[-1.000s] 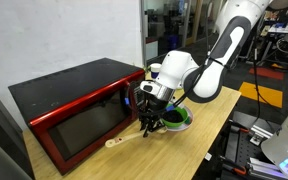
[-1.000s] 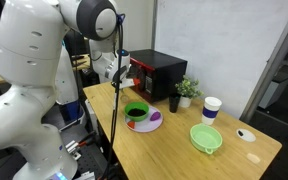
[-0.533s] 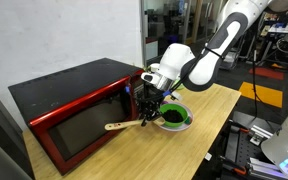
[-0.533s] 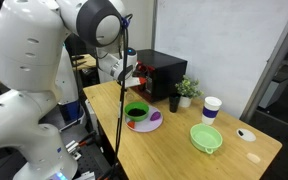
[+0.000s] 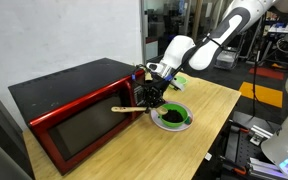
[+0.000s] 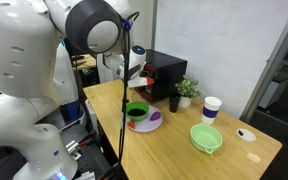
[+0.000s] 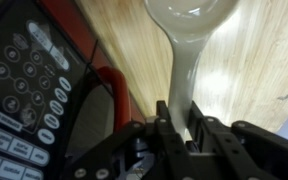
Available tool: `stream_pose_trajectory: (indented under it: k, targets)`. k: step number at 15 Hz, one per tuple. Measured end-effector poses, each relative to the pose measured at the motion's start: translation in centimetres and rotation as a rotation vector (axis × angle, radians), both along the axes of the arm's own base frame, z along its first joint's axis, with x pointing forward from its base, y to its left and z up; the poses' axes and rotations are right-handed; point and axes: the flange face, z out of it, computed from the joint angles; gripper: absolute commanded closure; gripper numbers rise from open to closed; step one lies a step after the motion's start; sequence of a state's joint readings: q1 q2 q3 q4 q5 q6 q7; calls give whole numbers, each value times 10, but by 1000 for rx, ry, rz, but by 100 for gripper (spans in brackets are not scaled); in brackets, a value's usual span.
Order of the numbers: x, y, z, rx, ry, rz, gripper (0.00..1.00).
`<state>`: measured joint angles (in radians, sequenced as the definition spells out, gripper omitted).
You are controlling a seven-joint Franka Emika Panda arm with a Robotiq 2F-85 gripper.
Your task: Use the ladle to scoop some of the contents in the light green bowl into the green pot on the right
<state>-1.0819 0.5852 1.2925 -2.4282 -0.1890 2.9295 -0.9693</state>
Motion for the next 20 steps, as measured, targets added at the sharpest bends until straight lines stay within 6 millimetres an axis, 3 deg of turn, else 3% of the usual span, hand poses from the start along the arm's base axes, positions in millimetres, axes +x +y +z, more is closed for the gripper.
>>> stream_pose_trajectory:
  k: [6, 13, 20]
  targets:
    - [-5, -33, 9, 10, 11, -17, 94]
    - [-24, -73, -8, 158, -1, 12, 94]
    - [-35, -88, -17, 295, -6, 7, 94]
